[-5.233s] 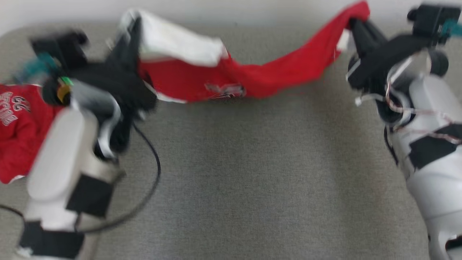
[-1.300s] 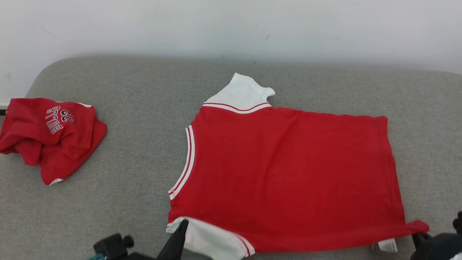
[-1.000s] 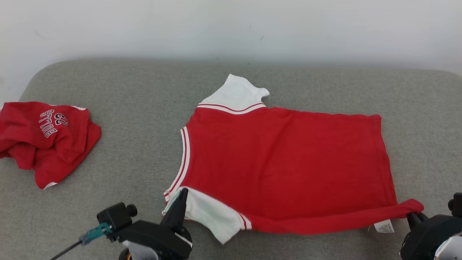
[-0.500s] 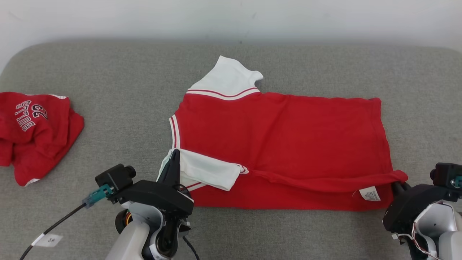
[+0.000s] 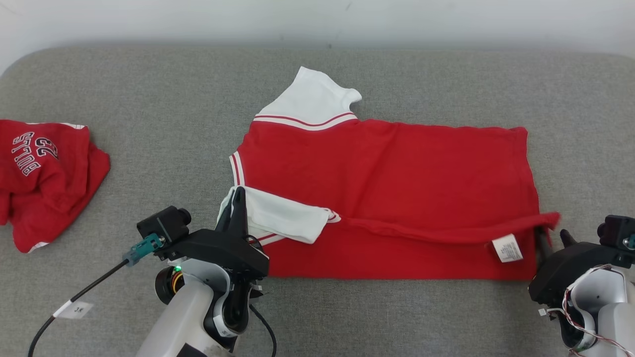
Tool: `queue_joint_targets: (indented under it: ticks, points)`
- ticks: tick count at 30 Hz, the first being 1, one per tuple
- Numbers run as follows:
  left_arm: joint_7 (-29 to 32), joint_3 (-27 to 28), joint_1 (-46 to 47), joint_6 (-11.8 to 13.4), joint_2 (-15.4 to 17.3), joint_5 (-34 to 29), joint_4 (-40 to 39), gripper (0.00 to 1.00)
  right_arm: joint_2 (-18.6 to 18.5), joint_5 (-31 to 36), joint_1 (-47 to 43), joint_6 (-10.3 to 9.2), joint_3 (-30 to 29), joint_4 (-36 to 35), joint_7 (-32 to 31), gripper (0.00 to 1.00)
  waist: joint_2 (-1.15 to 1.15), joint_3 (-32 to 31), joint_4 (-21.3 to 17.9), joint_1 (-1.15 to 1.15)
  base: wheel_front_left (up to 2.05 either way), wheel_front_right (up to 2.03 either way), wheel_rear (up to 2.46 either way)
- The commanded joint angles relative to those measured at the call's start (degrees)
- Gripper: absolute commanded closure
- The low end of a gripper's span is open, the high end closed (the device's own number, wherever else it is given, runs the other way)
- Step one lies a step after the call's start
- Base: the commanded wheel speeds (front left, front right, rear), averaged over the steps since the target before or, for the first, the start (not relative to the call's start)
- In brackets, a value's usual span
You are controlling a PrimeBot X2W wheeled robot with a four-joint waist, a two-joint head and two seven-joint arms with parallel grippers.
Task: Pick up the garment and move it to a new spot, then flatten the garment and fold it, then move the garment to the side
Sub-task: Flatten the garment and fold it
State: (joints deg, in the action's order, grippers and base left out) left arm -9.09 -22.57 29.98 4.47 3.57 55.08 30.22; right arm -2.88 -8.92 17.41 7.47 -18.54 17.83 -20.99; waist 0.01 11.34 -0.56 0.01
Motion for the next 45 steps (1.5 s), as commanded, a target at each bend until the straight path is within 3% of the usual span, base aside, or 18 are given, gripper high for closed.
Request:
queue_joint_targets:
  ticks: [1, 9, 17, 29, 35, 36, 37, 38, 39, 45]
  points:
    - [-0.68, -0.07, 0.69, -0.29, -0.03, -0.75, 0.47, 0.00, -0.01, 0.80, 0.47, 0.06, 0.01, 0.38, 0.53, 0.00, -0.01, -0.10, 0.05, -0.01, 0.00, 0.00, 0.00]
    - [-5.65, -0.26, -0.02, -1.17, 0.81, -5.94, 2.58, 0.00, -0.02, 1.20, 1.74, 0.06, -1.92, 2.53, 7.36, 0.00, -0.01, -1.58, 0.25, -0.01, 0.00, 0.00, 0.00]
    - [-5.83, -6.34, -8.20, 2.38, 6.40, -19.00, 1.71, 0.00, -0.04, 1.33, -3.70, 0.06, -1.27, 1.28, 1.88, 0.00, -0.01, -2.92, 0.53, -0.01, 0.00, 0.00, 0.00]
    - [0.34, -7.77, -8.74, 8.24, 6.62, -19.83, 4.59, 0.00, -0.02, 3.23, -2.87, 0.06, -0.70, 2.33, -6.59, 0.00, -0.01, -1.29, -0.28, -0.01, 0.00, 0.00, 0.00]
    - [3.70, -7.88, -7.58, 8.40, 5.93, -18.23, 6.72, 0.00, -0.02, 4.05, -0.81, 0.06, 0.10, 5.07, -8.42, 0.00, -0.01, -0.89, -0.35, -0.01, 0.00, 0.00, 0.00]
    - [4.13, -7.92, -7.41, 8.24, 5.85, -18.09, 7.01, 0.03, -0.02, 4.10, -0.52, 0.06, 0.12, 5.49, -8.66, 0.47, -0.01, -0.91, -0.30, -0.01, 0.00, 0.00, 0.00]
    - [4.58, -8.07, -7.23, 7.82, 5.75, -17.80, 7.22, 0.53, -0.01, 4.08, -0.24, 0.06, 0.28, 5.78, -8.65, 1.00, -0.01, -0.92, -0.25, -0.01, 0.00, 0.00, 0.00]
    - [4.79, -8.00, -7.11, 7.47, 5.65, -17.43, 7.34, 0.81, 0.01, 3.71, -0.08, 0.06, 0.70, 6.05, -8.79, 1.00, -0.01, -0.96, -0.21, -0.01, 0.00, 0.00, 0.00]
    - [4.66, -7.95, -7.00, 7.06, 5.55, -17.52, 7.33, 1.00, 0.03, 3.51, -0.07, 0.06, 0.90, 6.21, -8.76, 1.00, -0.01, -1.03, -0.17, -0.01, 0.00, 0.00, 0.00]
    - [4.53, -8.23, -8.14, 6.39, 5.48, -16.97, 7.08, 1.00, -0.07, 2.41, -1.88, 0.06, 0.06, 4.78, -7.25, 1.00, -0.01, -1.93, 0.38, -0.01, 0.00, 0.00, 0.00]
